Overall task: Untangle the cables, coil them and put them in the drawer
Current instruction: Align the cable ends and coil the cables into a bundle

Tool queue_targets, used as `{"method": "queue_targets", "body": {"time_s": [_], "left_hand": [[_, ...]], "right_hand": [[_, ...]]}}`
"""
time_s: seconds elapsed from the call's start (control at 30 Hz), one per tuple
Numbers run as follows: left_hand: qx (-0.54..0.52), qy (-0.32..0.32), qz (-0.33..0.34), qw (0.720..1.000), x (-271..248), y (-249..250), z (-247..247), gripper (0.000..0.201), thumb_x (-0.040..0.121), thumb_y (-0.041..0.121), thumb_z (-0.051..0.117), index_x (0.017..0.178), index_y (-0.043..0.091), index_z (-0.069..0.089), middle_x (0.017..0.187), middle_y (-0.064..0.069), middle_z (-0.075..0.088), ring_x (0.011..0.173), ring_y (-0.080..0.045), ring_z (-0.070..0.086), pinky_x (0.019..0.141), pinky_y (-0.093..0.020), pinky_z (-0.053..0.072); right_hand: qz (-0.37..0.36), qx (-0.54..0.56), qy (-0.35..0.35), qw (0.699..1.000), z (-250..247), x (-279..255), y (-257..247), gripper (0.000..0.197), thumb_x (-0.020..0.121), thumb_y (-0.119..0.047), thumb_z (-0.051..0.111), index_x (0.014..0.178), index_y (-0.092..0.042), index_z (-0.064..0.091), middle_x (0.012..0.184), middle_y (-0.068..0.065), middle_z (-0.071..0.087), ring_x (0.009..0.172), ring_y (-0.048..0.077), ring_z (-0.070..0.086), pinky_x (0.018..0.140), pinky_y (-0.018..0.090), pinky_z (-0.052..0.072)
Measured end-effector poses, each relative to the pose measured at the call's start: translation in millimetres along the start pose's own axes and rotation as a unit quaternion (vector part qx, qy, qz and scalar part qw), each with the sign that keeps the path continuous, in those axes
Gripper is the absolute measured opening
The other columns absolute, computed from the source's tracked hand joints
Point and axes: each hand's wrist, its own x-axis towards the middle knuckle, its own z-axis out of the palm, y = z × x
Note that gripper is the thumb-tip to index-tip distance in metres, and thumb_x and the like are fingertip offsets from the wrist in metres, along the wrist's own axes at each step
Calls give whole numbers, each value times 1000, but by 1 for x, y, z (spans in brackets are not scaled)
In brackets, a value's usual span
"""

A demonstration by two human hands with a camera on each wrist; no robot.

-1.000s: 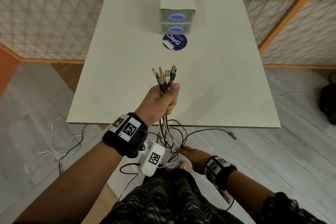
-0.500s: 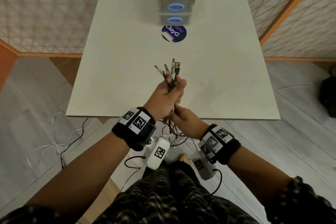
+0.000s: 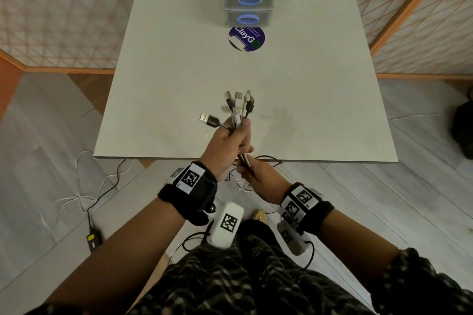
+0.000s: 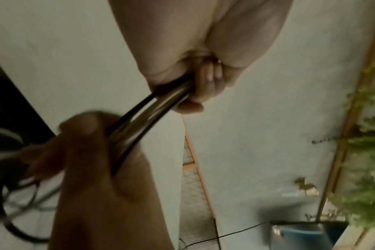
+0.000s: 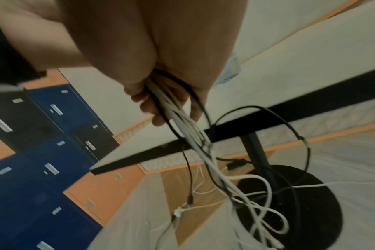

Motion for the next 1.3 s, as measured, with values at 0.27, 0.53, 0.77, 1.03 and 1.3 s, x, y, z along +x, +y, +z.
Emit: {"method": "queue_targets", "body": {"time_s": [0.27,0.53,0.77,1.03,1.3], "left_hand": [[146,12,1,989,3,-9,5,16,97,23,46,104,12,56,77,7,56,69,-6,51,66,-24,46],[66,-36,-32,997,-1,-5,14,18,99,9,38,97,23,50,55,7,47,48,-10,40,45,-22,36],[48,7,-47,998,4,-2,17,20,101,11,34,86,19,45,60,2,40,44,-2,37,45,-18,33],[28,-45,-57,997,1,-1,15,23,99,32,38,88,13,46,61,7,41,50,-3,39,57,-19,42],[104,-56,-6,993,0,-5,21,16,90,37,42,86,21,45,65,4,44,55,-9,40,54,-27,34]], "right_hand": [[54,217,-2,975,-61,5,-30,54,79,-43,61,127,-26,41,128,-9,53,123,9,48,103,29,36],[76,208,75,972,-72,24,-62,30,93,-31,51,104,-4,54,90,12,65,77,28,66,66,34,59],[31,45,265,963,-72,17,-58,23,77,-31,72,90,-19,57,76,3,59,67,16,55,58,18,43],[-2,92,304,948,-82,14,-61,10,80,-17,70,81,-10,63,82,1,61,73,4,55,59,10,40],[99,215,116,965,-84,25,-73,95,72,-29,78,142,-31,14,121,9,55,106,21,59,92,31,46]]}}
